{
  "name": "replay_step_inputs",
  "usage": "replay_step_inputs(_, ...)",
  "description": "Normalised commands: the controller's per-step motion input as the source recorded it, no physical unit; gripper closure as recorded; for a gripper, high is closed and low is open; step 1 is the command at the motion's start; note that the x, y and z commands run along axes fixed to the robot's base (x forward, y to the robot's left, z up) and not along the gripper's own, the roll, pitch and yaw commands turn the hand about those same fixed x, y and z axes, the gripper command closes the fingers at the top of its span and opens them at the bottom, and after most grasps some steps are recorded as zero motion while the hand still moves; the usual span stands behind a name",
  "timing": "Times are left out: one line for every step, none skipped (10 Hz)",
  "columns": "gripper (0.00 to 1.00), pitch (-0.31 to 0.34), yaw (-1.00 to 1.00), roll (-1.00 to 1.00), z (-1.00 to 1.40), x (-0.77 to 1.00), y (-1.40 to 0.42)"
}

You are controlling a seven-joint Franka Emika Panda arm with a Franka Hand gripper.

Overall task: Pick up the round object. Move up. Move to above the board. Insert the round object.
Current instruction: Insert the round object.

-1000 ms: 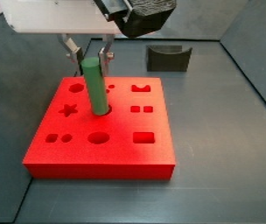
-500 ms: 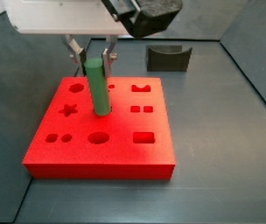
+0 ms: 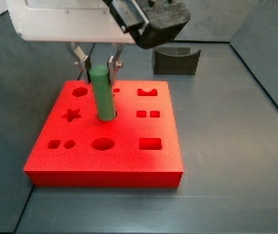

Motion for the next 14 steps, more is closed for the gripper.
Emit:
replay_step_inputs(1.0, -0.019, 0.03, 0.19, -0.65, 0.01, 0.0)
replay_step_inputs(1.0, 0.0, 0.0, 0.15, -0.86, 0.05, 0.05)
replay_step_inputs(1.0, 0.01, -0.1, 0.14, -0.99, 0.0, 0.07)
replay_step_inputs(1.0, 0.073, -0.25, 0.11, -0.91, 0.0, 0.12)
replay_step_inputs(1.0, 0.046, -0.19, 0.15, -0.9, 0.0, 0.1)
replay_step_inputs(1.0, 0.0, -0.11, 0.2, -0.92, 0.0, 0.06)
replay_step_inputs(1.0, 0.0, -0.03, 0.17, -1.0, 0.01, 0.0)
replay_step_inputs(1.0, -0.01, 0.0, 0.15, -1.0, 0.0, 0.0)
replay_step_inputs(1.0, -0.009, 0.0, 0.15, -1.0, 0.0, 0.0)
replay_step_inputs(1.0, -0.007, -0.01, 0.15, -1.0, 0.01, 0.0)
replay_step_inputs(1.0, -0.034, 0.0, 0.24, -0.88, 0.0, 0.0)
replay_step_inputs(1.0, -0.099, 0.23, 0.32, -0.67, -0.09, 0.0)
replay_step_inputs(1.0, -0.161, 0.31, 0.36, -0.56, -0.23, 0.0)
replay_step_inputs(1.0, -0.187, 0.16, 0.4, -0.48, -0.27, -0.28)
